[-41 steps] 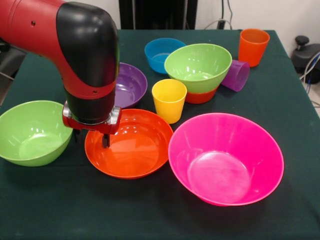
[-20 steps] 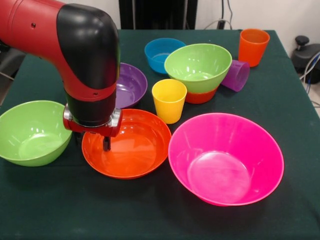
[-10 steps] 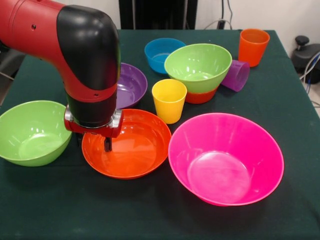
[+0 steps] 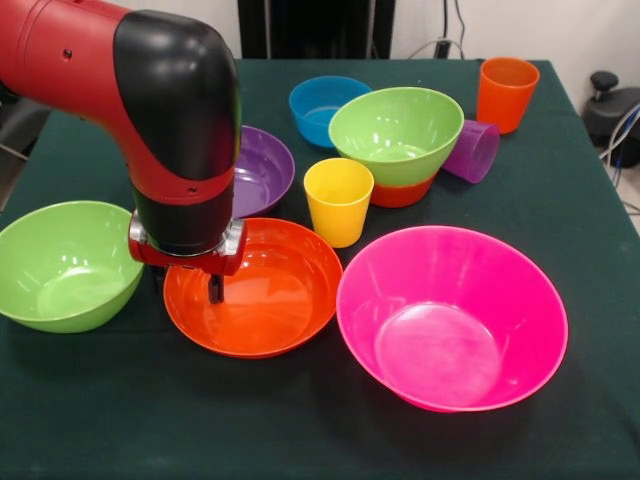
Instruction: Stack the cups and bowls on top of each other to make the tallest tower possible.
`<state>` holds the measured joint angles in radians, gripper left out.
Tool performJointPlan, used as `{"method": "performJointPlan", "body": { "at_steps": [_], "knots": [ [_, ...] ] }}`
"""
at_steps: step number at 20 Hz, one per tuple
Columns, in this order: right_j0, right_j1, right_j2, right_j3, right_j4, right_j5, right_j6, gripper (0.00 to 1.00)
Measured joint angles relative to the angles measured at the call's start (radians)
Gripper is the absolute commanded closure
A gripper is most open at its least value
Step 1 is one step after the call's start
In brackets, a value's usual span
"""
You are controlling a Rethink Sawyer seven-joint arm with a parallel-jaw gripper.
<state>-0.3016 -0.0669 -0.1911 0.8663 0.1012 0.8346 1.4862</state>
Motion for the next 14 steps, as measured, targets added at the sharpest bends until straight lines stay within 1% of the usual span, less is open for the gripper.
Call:
{"method": "performJointPlan", "body": {
  "at_steps": [14],
  "knots": [
    [0.000,0.002,0.001,-0.009,-0.003,0.000,0.000,0.00]
  ]
}}
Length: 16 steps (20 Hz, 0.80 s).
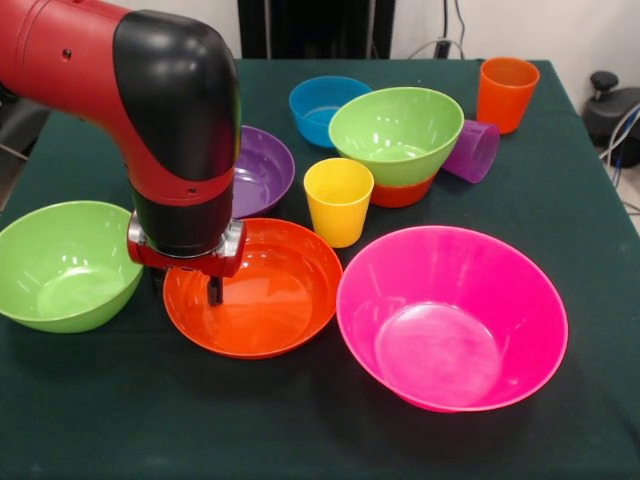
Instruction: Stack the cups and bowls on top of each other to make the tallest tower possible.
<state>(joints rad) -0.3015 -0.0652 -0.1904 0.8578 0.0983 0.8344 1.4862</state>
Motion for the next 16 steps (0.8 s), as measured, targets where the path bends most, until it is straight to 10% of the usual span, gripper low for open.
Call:
{"method": "performJointPlan", "body": {
  "at_steps": [15,16],
  "knots": [
    [0.000,-0.001,0.003,0.000,0.001,0.001,0.000,0.00],
    [0.000,-0.001,0.003,0.000,0.001,0.002,0.000,1.00]
  ]
}}
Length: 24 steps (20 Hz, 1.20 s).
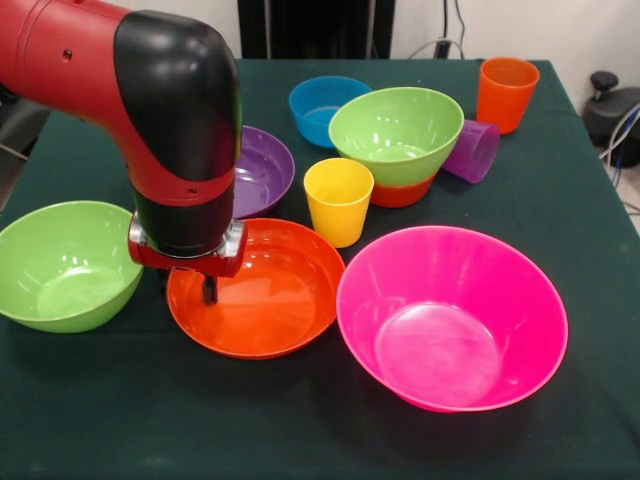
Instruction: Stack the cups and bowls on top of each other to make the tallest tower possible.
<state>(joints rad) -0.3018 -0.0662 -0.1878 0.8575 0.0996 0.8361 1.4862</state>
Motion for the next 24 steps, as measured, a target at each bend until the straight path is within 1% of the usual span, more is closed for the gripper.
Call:
{"method": "performJointPlan", "body": {
  "at_steps": [8,19,23,24],
  "knots": [
    [0.000,-0.028,0.008,0.000,-0.001,-0.001,0.000,1.00],
    [0.000,-0.033,0.010,0.004,-0.001,-0.001,0.000,1.00],
    [0.000,-0.053,0.011,0.029,-0.001,-0.001,0.000,1.00],
    [0.002,-0.070,0.011,0.046,-0.001,0.000,0.000,1.00]
  ]
}}
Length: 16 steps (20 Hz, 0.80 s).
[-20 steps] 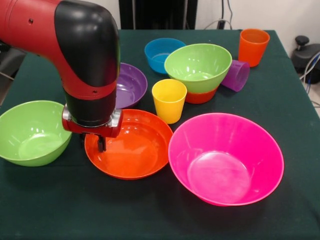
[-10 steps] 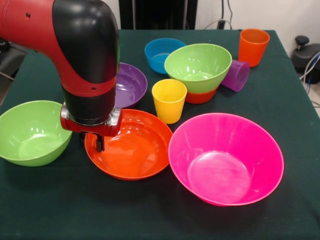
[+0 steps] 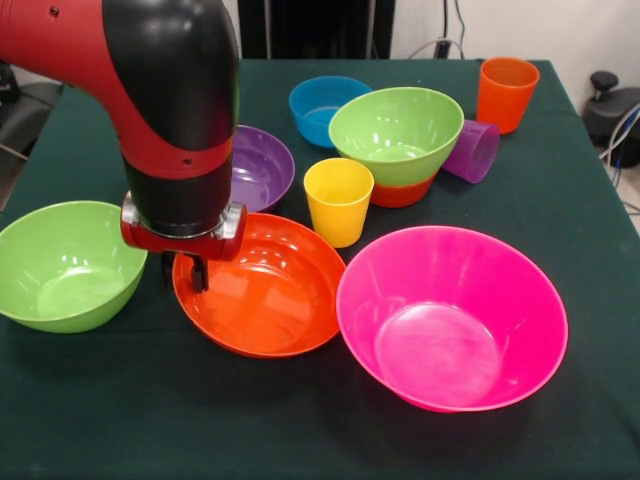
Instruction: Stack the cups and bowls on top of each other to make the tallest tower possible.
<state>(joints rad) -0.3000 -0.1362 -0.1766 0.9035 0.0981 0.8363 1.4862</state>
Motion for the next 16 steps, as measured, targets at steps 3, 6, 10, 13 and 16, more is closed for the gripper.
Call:
{"method": "performJointPlan", "body": {
  "at_steps": [3,6,10,13,16],
  "knots": [
    [0.004,-0.026,0.000,0.022,0.000,0.007,0.000,1.00],
    [0.011,-0.052,0.000,0.040,0.000,0.020,0.000,1.00],
    [0.021,-0.081,-0.001,0.051,0.000,0.047,0.000,1.00],
    [0.031,-0.105,-0.005,0.058,0.000,0.074,0.000,1.00],
    [0.040,-0.124,-0.008,0.069,-0.001,0.090,0.000,1.00]
  ]
}}
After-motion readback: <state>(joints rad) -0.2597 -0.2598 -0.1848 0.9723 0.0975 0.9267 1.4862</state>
